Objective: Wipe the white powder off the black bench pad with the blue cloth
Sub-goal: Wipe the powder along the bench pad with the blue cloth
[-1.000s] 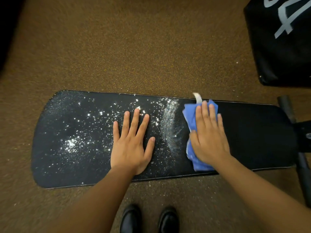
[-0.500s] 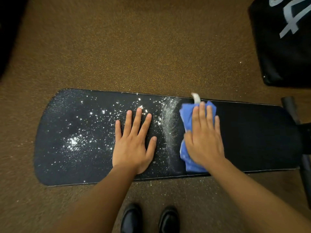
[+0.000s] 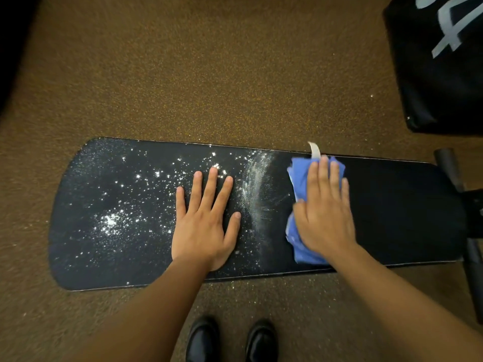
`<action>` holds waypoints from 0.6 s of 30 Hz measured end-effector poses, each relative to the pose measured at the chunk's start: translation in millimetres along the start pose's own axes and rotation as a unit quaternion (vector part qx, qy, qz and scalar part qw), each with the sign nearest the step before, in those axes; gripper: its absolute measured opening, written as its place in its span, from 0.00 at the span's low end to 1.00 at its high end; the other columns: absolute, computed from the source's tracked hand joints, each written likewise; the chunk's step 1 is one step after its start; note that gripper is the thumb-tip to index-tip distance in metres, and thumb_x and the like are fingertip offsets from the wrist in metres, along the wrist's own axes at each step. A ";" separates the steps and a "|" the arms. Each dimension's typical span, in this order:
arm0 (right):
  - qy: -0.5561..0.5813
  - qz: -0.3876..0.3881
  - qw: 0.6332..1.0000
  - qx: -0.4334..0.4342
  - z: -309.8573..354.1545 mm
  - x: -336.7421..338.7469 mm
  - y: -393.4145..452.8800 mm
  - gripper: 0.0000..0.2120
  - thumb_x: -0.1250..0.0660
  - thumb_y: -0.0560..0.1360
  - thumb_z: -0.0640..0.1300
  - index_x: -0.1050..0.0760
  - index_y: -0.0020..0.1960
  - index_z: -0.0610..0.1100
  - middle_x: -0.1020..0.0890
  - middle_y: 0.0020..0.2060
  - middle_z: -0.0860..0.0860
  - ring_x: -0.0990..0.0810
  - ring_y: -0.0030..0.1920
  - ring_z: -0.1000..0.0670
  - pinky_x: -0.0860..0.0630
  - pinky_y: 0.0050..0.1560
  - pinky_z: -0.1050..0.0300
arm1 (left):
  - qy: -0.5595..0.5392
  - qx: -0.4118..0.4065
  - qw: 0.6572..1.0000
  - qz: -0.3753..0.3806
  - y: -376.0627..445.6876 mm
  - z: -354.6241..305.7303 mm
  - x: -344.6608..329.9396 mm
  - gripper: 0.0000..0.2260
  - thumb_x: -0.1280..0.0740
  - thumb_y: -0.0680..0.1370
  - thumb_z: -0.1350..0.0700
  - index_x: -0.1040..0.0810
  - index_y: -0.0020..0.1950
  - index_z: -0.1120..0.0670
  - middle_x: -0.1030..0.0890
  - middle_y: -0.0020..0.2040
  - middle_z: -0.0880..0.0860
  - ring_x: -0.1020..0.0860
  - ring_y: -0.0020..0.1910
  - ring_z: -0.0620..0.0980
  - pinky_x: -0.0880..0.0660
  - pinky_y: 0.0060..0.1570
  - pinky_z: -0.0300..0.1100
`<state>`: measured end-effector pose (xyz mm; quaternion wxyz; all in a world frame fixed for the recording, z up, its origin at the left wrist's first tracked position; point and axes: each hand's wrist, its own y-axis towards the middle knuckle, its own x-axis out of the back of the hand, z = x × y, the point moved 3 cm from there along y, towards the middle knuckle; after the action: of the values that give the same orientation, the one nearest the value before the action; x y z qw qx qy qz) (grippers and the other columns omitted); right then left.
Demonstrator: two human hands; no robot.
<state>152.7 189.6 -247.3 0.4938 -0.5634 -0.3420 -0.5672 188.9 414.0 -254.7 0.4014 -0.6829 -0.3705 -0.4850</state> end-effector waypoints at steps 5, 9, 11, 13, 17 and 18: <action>0.011 -0.027 0.999 -0.022 62.8 -4.8 26.6 0.34 0.53 0.77 0.51 0.57 0.78 0.37 0.55 0.78 0.39 0.59 0.78 0.40 0.55 0.76 0.38 | -0.004 -0.001 1.000 -0.006 1.2 0.5 -1.9 0.29 0.54 0.80 0.39 0.53 0.81 0.46 0.57 0.81 0.50 0.61 0.79 0.52 0.57 0.76 0.60; -0.019 0.015 0.989 0.147 61.6 -17.7 -58.0 0.34 0.50 0.77 0.52 0.51 0.78 0.37 0.50 0.78 0.40 0.55 0.78 0.41 0.49 0.75 0.37 | -0.009 -0.003 1.000 -0.006 0.1 1.0 -2.4 0.29 0.53 0.80 0.40 0.51 0.81 0.46 0.55 0.81 0.50 0.60 0.79 0.52 0.57 0.76 0.61; -0.037 0.010 0.986 0.161 25.8 -15.1 -62.1 0.34 0.49 0.76 0.52 0.48 0.78 0.36 0.48 0.78 0.40 0.52 0.78 0.41 0.47 0.73 0.38 | -0.007 -0.003 1.000 -0.003 0.5 0.7 -1.7 0.29 0.54 0.81 0.39 0.53 0.81 0.46 0.56 0.81 0.50 0.61 0.79 0.52 0.58 0.76 0.60; -0.048 0.010 0.992 0.115 -2.2 -9.9 -40.2 0.35 0.50 0.75 0.51 0.47 0.77 0.35 0.46 0.78 0.40 0.50 0.78 0.40 0.46 0.74 0.37 | -0.003 -0.003 1.000 -0.001 0.5 0.7 -1.5 0.29 0.55 0.81 0.39 0.55 0.81 0.46 0.58 0.81 0.50 0.63 0.79 0.52 0.58 0.76 0.60; -0.006 -0.021 0.998 -0.061 9.3 2.3 27.4 0.34 0.50 0.77 0.50 0.52 0.78 0.34 0.50 0.78 0.37 0.54 0.78 0.39 0.52 0.76 0.38 | -0.002 0.001 1.000 -0.004 0.5 0.7 -1.9 0.29 0.55 0.81 0.39 0.55 0.81 0.46 0.57 0.81 0.49 0.63 0.79 0.52 0.58 0.76 0.61; 0.009 -0.022 0.996 -0.091 23.7 1.9 37.9 0.34 0.51 0.77 0.50 0.54 0.78 0.34 0.52 0.78 0.37 0.56 0.78 0.39 0.54 0.76 0.38 | -0.003 0.000 1.000 -0.004 0.5 0.7 -2.2 0.29 0.54 0.81 0.39 0.54 0.81 0.46 0.57 0.81 0.49 0.62 0.79 0.52 0.58 0.76 0.61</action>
<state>195.9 201.1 -248.7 0.4313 -0.5929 -0.2970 -0.6118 189.0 414.2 -257.0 0.3985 -0.6825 -0.3748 -0.4847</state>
